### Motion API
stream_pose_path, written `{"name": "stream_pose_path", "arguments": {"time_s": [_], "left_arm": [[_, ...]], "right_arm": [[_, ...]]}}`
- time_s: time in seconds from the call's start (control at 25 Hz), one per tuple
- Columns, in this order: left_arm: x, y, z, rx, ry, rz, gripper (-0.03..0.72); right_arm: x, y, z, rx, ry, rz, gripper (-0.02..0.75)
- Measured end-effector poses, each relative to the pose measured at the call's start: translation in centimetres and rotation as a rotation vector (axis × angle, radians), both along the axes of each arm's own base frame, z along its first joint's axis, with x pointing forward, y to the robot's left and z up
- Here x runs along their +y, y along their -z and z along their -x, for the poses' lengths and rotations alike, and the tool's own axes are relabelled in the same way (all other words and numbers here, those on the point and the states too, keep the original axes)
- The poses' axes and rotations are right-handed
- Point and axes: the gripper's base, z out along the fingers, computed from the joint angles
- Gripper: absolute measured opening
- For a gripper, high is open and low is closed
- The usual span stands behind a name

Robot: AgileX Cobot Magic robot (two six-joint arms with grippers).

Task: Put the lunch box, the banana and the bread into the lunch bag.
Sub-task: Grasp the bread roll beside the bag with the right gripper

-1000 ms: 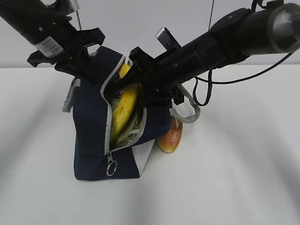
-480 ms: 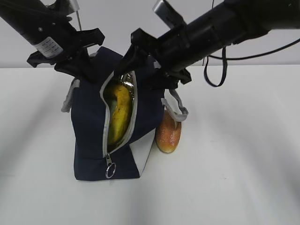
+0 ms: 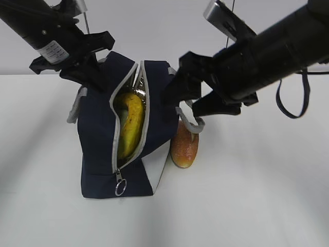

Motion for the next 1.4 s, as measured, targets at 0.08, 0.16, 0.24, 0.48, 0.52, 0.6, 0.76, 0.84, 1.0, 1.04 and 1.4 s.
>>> {"name": "stream_pose_path", "arguments": {"time_s": [0.08, 0.16, 0.24, 0.48, 0.52, 0.6, 0.76, 0.84, 1.0, 1.04, 1.4], "left_arm": [[0.0, 0.0, 0.0, 0.0, 0.0, 0.0, -0.003], [0.0, 0.0, 0.0, 0.0, 0.0, 0.0, -0.003], [0.0, 0.0, 0.0, 0.0, 0.0, 0.0, -0.003], [0.0, 0.0, 0.0, 0.0, 0.0, -0.001, -0.003], [0.0, 0.0, 0.0, 0.0, 0.0, -0.001, -0.003], [0.0, 0.0, 0.0, 0.0, 0.0, -0.001, -0.003], [0.0, 0.0, 0.0, 0.0, 0.0, -0.001, -0.003], [0.0, 0.0, 0.0, 0.0, 0.0, -0.001, -0.003], [0.0, 0.0, 0.0, 0.0, 0.0, -0.001, -0.003], [0.0, 0.0, 0.0, 0.0, 0.0, -0.001, -0.003], [0.0, 0.0, 0.0, 0.0, 0.001, -0.003, -0.003]], "right_arm": [[-0.7, 1.1, 1.3, 0.012, 0.027, 0.02, 0.575], [-1.3, 1.9, 2.5, 0.016, 0.044, 0.037, 0.575], [-1.6, 2.9, 3.2, 0.026, 0.034, 0.059, 0.575], [-1.7, 5.5, 3.0, 0.073, 0.041, 0.102, 0.575], [-1.7, 6.2, 2.7, 0.086, 0.049, 0.113, 0.575], [-1.7, 7.9, 1.9, 0.106, 0.073, 0.138, 0.575], [-1.7, 10.6, 0.6, 0.135, 0.116, 0.181, 0.584], [-1.5, 11.5, -0.1, 0.14, 0.12, 0.192, 0.597], [-1.1, 11.5, -1.4, 0.112, 0.112, 0.191, 0.633], [-1.0, 11.2, -1.7, 0.099, 0.112, 0.188, 0.643], [-0.6, 10.5, -3.6, 0.022, 0.145, 0.183, 0.655]]}}
